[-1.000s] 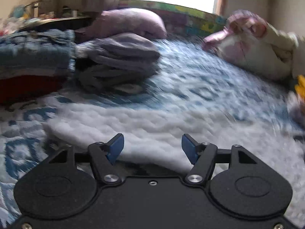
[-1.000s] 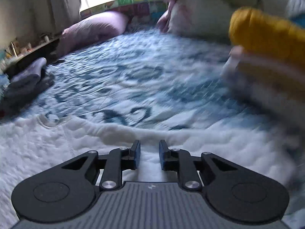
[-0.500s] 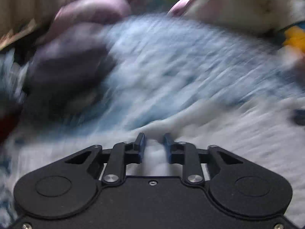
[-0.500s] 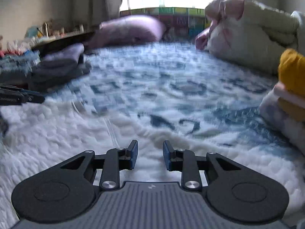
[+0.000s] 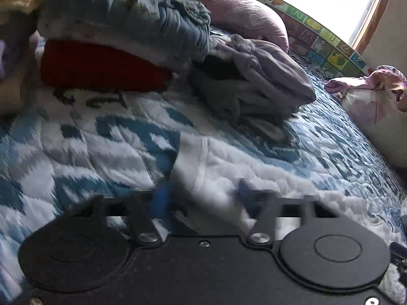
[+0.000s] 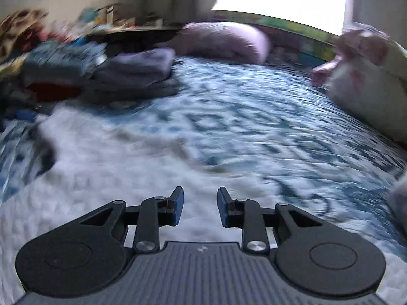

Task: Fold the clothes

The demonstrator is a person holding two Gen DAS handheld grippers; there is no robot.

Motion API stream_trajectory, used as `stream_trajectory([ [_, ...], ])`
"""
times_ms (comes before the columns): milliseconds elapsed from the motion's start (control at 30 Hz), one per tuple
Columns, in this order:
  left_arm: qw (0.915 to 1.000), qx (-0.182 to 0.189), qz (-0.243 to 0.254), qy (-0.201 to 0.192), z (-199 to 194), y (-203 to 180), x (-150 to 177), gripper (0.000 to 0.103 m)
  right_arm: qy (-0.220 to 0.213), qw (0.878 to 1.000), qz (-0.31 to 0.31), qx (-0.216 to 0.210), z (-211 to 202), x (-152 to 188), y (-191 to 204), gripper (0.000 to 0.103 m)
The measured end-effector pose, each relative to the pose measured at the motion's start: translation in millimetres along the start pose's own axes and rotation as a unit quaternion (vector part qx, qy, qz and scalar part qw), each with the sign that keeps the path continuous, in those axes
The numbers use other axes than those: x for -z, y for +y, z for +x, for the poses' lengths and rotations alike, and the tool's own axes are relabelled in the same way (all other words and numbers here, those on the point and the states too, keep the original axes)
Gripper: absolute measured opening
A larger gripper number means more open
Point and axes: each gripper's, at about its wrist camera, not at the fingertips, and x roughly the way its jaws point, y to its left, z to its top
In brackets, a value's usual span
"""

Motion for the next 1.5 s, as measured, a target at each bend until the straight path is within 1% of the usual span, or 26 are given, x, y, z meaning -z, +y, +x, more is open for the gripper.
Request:
stream_trajectory([
  [67, 0.9996, 0.01, 0.001, -0.027, -20.9, -4.8, 0.1, 0.016, 0.014, 1.0, -0.014, 0.012, 6.6, 2.8, 6.1, 0.03],
  [100, 0.9991, 0.003, 0.006, -0.042, -30.7, -6.7, 0.4, 0.017, 0.018, 1.0, -0.008, 0.014, 8.3, 2.8, 4.4, 0.03],
  [167, 0.9989, -0.015, 0.008, -0.043, -32.8, -6.1, 4.7, 0.017, 0.023, 1.0, 0.012, 0.016, 10.7, 2.2, -2.2, 0.034],
  [233, 0.9979, -0.045, 0.044, 0.011, -8.0, -10.4, 16.6, 0.023, 0.027, 0.999, 0.024, 0.014, 12.3, 3.6, -6.1, 0.037],
  [267, 0.9961, -0.057, 0.068, 0.001, -9.5, -14.8, 19.3, 0.031, 0.029, 0.999, 0.03, 0.013, 13.0, 4.3, -7.8, 0.038],
  [300, 0.9932, -0.082, 0.081, -0.012, -15.3, -20.6, 15.7, 0.053, 0.029, 0.999, 0.033, 0.012, 12.8, 4.8, -8.6, 0.038],
  [333, 0.9872, -0.117, 0.098, -0.048, -25.9, -29.2, 11.6, 0.061, 0.028, 0.999, 0.034, 0.011, 12.2, 5.5, -8.8, 0.039],
  [367, 0.9787, -0.149, 0.115, -0.081, -36.1, -37.9, 7.8, 0.061, 0.026, 0.999, 0.035, 0.011, 11.4, 6.4, -8.8, 0.039],
  [400, 0.972, -0.164, 0.136, -0.1, -43.5, -48.2, 6.1, 0.061, 0.025, 0.999, 0.038, 0.009, 11.9, 6.6, -10.9, 0.039],
  [433, 0.9715, -0.15, 0.149, -0.107, -49.8, -58.9, 6.0, 0.061, 0.025, 0.999, 0.042, 0.007, 12.0, 6.4, -13.6, 0.039],
  [500, 0.9811, -0.076, 0.151, -0.094, -55.2, -75.1, 13.9, 0.061, 0.021, 0.998, 0.054, 0.004, 9.9, 6.4, -18.3, 0.039],
  [567, 0.9849, 0.007, 0.165, -0.053, -44.9, -96.9, 31.3, 0.057, 0.015, 0.997, 0.07, -0.002, 4.9, 6.9, -25.4, 0.039],
  [600, 0.9833, 0.044, 0.174, -0.03, -36.8, -107.3, 40.6, 0.049, 0.012, 0.997, 0.08, -0.005, 1.8, 7.1, -30.2, 0.039],
  [633, 0.9799, 0.05, 0.193, 0.009, -20.0, -115.3, 50.1, 0.044, 0.008, 0.996, 0.093, -0.008, -3.1, 8.2, -37.2, 0.039],
  [667, 0.9744, 0.052, 0.215, 0.042, -4.1, -122.8, 59.9, 0.044, 0.003, 0.994, 0.108, -0.011, -8.6, 9.6, -44.7, 0.039],
  [700, 0.9667, 0.029, 0.251, 0.038, 4.1, -127.2, 70.1, 0.047, -0.002, 0.992, 0.124, -0.014, -14.0, 11.0, -52.2, 0.039],
  [767, 0.9676, 0.025, 0.25, 0.027, -6.1, -135.4, 62.7, 0.037, -0.017, 0.987, 0.16, -0.014, -28.9, 18.4, -71.6, 0.038],
  [833, 0.9717, 0.069, 0.225, -0.022, -26.4, -140.2, 53.3, 0.037, -0.032, 0.984, 0.178, 0.003, -44.0, 28.6, -88.2, 0.038],
  [900, 0.9663, 0.099, 0.235, -0.034, -33.7, -149.1, 57.8, 0.038, -0.039, 0.981, 0.187, 0.028, -56.8, 39.2, -102.5, 0.038],
  [933, 0.9618, 0.099, 0.254, -0.024, -30.6, -154.0, 66.3, 0.041, -0.043, 0.979, 0.195, 0.039, -64.7, 45.8, -110.3, 0.038],
  [1000, 0.9526, 0.049, 0.298, 0.038, -5.4, -155.8, 88.0, 0.043, -0.049, 0.975, 0.208, 0.059, -77.3, 59.0, -124.3, 0.038],
  [1100, 0.959, 0.058, 0.276, 0.032, -7.3, -149.8, 81.6, 0.042, -0.047, 0.969, 0.22, 0.099, -94.6, 81.7, -143.0, 0.038],
  [1200, 0.9622, 0.074, 0.261, -0.026, -42.4, -158.6, 86.9, 0.04, -0.051, 0.957, 0.25, 0.136, -114.3, 104.0, -165.5, 0.038],
  [1267, 0.9616, 0.101, 0.252, -0.042, -58.3, -168.7, 100.8, 0.04, -0.053, 0.944, 0.275, 0.176, -125.7, 117.1, -180.2, 0.038],
  [1400, 0.9604, 0.121, 0.25, -0.023, -64.6, -186.1, 122.5, 0.04, -0.055, 0.901, 0.381, 0.201, -142.3, 150.6, -216.6, 0.042],
  [1500, 0.9567, 0.121, 0.265, -0.013, -60.4, -197.5, 137.3, 0.04, -0.067, 0.878, 0.454, 0.139, -137.2, 173.6, -233.9, 0.044],
])
